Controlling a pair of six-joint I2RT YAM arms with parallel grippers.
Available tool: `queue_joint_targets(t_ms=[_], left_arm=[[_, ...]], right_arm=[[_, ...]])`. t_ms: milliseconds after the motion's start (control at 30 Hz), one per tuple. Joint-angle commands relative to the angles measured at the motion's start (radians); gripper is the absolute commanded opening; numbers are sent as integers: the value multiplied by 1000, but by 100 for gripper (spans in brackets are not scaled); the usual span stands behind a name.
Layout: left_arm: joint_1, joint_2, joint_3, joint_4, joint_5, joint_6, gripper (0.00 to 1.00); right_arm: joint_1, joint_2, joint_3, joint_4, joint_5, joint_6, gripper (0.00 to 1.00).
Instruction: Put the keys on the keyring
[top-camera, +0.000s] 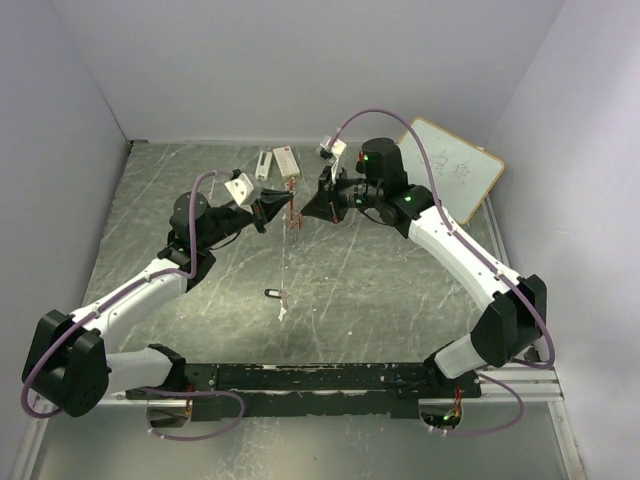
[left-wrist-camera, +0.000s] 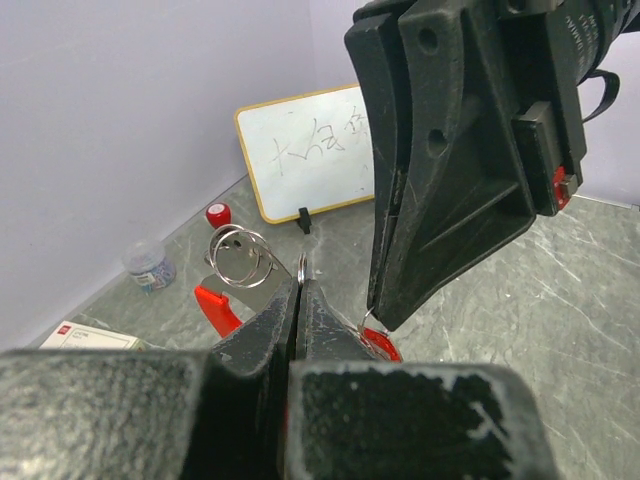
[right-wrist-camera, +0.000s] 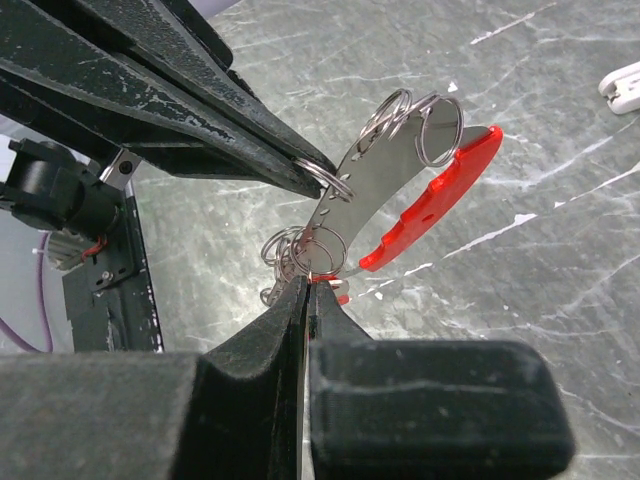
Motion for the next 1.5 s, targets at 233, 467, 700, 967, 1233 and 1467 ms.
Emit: queue_joint_targets(t_ms=[233,467,700,967,1233,1467], left_arm=[[7,-6,17,79,63,35,7],[6,-17,8,83,76,59,6],[7,-23,-2,83,75,79,7],[6,-24,-2,79,80,95,7],[6,-24,1,66,80,104,7],[6,-23,7,60,81,110,7]], right_arm=[[1,18,44,1,-10,51,0],[1,21,50,6,-6,65,0],[1,30,64,-9,-17,73,0],[1,23,79,-17,-20,83,0],[1,24,94,-36,-16,82,0],[1,30,98,-47,-12,78,0]])
